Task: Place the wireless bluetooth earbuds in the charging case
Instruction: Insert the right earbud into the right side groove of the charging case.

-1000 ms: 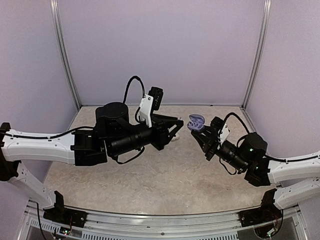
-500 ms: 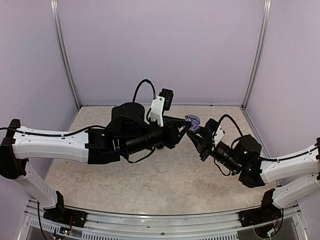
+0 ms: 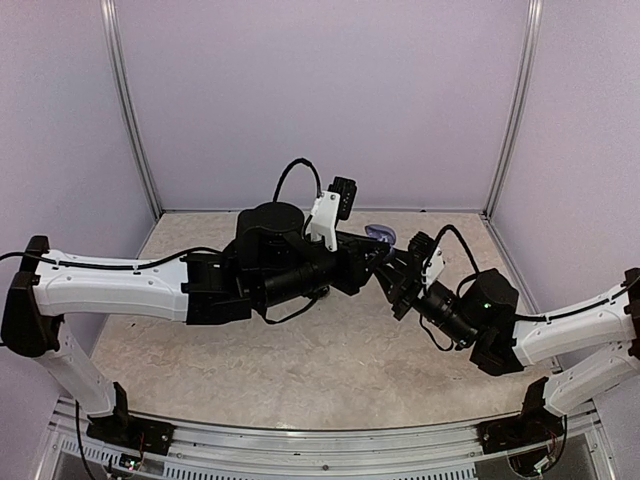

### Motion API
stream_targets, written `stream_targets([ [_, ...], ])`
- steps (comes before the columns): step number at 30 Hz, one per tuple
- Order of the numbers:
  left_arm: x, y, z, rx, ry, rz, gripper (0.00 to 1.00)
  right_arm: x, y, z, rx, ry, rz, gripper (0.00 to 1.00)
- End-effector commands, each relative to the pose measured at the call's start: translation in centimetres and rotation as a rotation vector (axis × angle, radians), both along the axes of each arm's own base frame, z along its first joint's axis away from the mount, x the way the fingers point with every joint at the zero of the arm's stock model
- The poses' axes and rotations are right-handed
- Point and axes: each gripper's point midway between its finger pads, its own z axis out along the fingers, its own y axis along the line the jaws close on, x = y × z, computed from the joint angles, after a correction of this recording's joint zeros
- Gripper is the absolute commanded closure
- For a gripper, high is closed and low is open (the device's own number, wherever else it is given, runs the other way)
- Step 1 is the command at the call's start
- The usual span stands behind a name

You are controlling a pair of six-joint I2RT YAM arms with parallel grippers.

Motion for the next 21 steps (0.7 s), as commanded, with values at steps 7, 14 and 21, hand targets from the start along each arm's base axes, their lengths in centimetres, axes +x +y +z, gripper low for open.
stream_targets([
  [7,0.9,-0.3,-0.2,0.021,0.023,0.04,0.68,-0.4,0.3,2.5,0.126,0.005,0.02,1.0],
  [14,1.2,-0.6,-1.0,0.043,0.043,0.054,0.65,-0.7,0.1,3.1,0.174,0.024,0.047,1.0],
  [21,1.6,-0.9,-1.9,0.066,0.065,0.062,0.64,-0.9,-0.1,3.9,0.229,0.041,0.067,1.0],
])
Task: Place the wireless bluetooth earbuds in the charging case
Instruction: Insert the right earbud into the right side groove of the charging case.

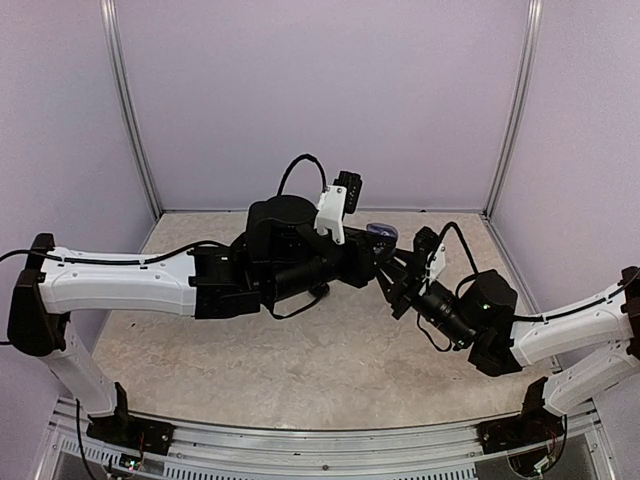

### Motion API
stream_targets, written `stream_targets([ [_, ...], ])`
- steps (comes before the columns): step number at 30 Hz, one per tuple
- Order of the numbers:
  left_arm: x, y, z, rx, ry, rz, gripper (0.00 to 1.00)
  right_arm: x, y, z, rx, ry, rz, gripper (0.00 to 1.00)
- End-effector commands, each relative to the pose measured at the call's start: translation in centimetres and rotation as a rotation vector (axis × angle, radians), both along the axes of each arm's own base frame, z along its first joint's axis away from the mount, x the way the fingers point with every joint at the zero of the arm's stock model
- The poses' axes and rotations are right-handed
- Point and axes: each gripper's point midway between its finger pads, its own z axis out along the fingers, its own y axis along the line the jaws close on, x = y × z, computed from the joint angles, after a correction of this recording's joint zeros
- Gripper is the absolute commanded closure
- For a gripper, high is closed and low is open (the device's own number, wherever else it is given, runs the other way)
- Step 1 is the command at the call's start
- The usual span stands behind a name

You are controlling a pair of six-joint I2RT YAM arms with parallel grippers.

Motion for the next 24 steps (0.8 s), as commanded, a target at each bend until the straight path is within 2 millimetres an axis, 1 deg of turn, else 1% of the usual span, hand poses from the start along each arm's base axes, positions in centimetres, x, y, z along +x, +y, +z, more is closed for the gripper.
stream_targets([
  [1,0.79,-0.24,-2.27,0.067,0.04,0.025,0.63,-1.07,-0.24,3.89,0.14,-0.045,0.043,1.0],
  [5,0.95,-0.11,-2.49,0.07,0.051,0.031,0.62,-1.23,-0.54,4.31,0.174,-0.026,0.053,1.0],
  [10,0.89,-0.44,-2.94,0.078,0.059,0.019,0.6,-1.31,-0.8,4.52,0.185,-0.025,0.052,1.0],
  [14,0.92,-0.5,-2.84,0.079,0.057,0.019,0.58,-1.39,-1.0,4.64,0.192,-0.025,0.052,1.0],
  [20,0.98,-0.5,-2.73,0.084,0.053,0.024,0.51,-1.39,-1.19,4.45,0.195,-0.018,0.049,1.0],
  [24,1.12,-0.41,-2.62,0.087,0.048,0.033,0.49,-1.44,-1.17,4.37,0.193,-0.017,0.05,1.0],
])
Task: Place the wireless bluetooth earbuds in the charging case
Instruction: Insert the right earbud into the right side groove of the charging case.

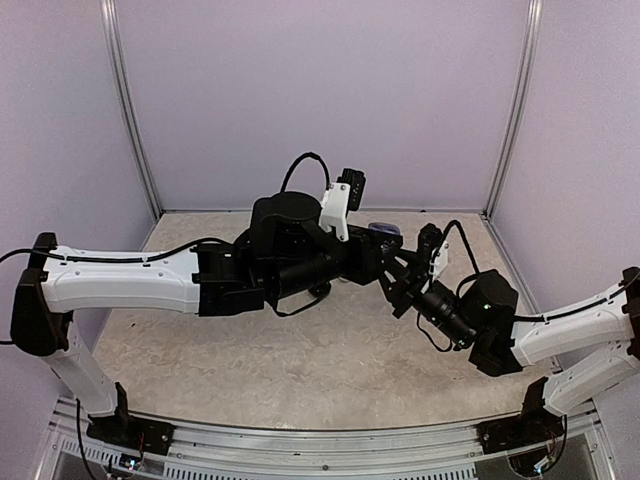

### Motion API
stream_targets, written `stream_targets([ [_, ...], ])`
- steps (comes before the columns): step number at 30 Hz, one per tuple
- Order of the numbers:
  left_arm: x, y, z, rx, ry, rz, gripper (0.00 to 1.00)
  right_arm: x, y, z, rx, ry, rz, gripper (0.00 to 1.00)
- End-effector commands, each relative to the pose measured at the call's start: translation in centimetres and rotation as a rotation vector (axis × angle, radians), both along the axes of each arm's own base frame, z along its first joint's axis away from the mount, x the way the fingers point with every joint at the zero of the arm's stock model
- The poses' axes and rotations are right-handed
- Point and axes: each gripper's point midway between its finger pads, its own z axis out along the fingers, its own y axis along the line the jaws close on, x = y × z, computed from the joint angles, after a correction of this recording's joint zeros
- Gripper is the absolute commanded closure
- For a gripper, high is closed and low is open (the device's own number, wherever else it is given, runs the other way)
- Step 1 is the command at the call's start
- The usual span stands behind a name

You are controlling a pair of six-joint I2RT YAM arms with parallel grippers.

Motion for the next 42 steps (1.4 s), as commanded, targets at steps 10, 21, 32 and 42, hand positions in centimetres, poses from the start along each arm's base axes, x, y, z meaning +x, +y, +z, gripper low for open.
stream_targets([
  [10,0.6,0.0,-1.3,0.1,-0.039,0.035,0.43,-1.5,-1.0,3.3,0.124,-0.052,0.037,1.0],
  [21,0.1,0.1,0.6,0.098,-0.132,0.06,0.35,-1.5,-1.0,2.5,0.118,-0.032,0.045,1.0],
  [32,-0.9,0.5,3.2,0.076,-0.239,0.05,0.31,-1.4,-0.9,1.8,0.106,-0.012,0.044,1.0],
  [42,-3.9,0.5,7.2,-0.003,-0.365,-0.061,0.27,-1.5,-0.9,1.1,0.087,0.003,0.046,1.0],
])
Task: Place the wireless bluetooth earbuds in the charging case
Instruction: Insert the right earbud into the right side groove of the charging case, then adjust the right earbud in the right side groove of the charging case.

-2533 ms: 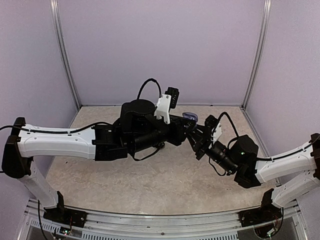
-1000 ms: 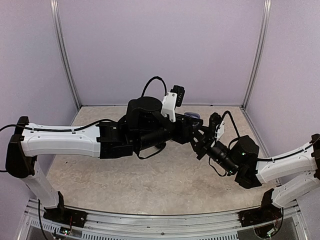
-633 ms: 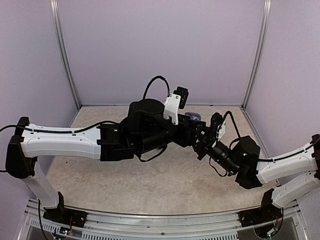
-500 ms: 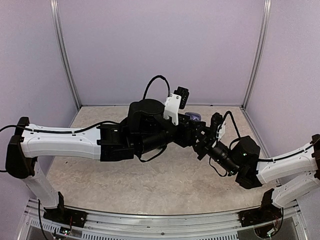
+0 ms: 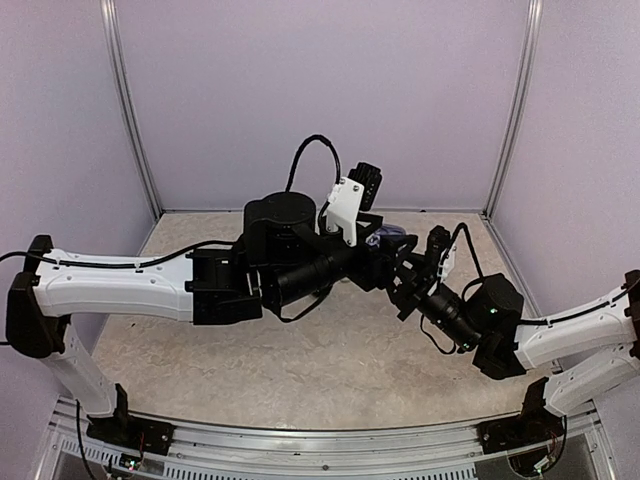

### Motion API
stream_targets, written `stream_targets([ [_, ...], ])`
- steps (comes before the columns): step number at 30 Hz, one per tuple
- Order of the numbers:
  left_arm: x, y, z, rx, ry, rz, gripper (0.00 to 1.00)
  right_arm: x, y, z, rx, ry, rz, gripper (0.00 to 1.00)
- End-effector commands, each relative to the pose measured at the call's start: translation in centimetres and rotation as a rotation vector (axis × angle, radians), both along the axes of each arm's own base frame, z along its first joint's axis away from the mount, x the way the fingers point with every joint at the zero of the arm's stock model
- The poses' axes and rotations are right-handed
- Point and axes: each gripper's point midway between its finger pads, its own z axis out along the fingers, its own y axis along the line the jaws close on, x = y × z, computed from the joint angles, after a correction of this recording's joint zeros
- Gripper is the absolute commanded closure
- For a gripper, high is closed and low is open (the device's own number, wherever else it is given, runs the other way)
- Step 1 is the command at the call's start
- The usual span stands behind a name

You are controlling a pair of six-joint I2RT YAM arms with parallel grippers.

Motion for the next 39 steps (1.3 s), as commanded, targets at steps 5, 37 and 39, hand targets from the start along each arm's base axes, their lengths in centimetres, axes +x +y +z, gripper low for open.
stream_targets([
  [5,-1.4,3.9,5.1,-0.074,-0.104,-0.044,0.21,-1.7,-0.1,1.1,0.016,-0.027,0.069,1.0],
  [37,-5.1,5.4,0.0,0.049,-0.031,-0.385,0.01,-10.3,3.4,0.9,-0.109,-0.094,0.599,1.0],
  [39,-5.1,5.2,-0.2,0.055,-0.029,-0.387,0.01,-10.3,3.5,0.8,-0.109,-0.093,0.606,1.0],
])
